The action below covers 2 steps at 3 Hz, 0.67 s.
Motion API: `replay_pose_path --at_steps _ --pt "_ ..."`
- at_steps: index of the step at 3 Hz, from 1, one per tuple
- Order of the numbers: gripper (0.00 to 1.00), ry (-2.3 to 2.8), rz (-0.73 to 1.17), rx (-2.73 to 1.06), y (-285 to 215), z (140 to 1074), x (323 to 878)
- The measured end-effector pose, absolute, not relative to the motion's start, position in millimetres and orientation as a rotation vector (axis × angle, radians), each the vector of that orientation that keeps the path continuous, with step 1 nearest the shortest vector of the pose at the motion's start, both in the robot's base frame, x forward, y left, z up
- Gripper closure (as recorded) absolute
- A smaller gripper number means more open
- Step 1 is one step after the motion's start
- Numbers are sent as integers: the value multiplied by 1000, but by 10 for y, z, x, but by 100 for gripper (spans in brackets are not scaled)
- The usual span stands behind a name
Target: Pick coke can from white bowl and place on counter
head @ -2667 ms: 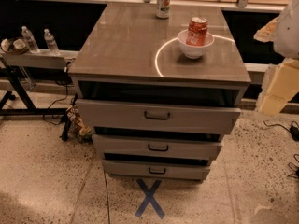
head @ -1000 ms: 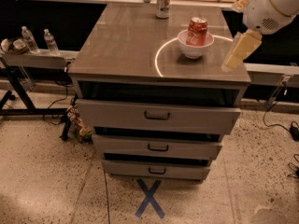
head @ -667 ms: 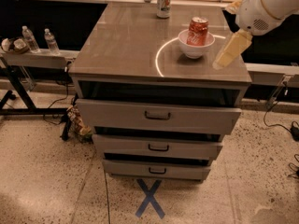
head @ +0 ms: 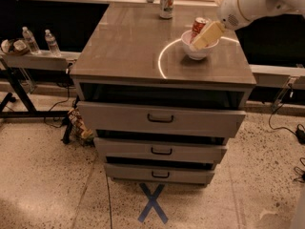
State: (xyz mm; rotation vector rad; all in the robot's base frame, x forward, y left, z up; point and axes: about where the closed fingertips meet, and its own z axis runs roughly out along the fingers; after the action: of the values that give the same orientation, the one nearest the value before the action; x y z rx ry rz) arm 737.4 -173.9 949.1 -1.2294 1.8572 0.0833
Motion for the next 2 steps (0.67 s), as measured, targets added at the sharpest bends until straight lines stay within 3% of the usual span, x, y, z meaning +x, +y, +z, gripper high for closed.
replay_pose_path --at_steps 2 --pt "0 1853 92 -987 -1949 9437 7987"
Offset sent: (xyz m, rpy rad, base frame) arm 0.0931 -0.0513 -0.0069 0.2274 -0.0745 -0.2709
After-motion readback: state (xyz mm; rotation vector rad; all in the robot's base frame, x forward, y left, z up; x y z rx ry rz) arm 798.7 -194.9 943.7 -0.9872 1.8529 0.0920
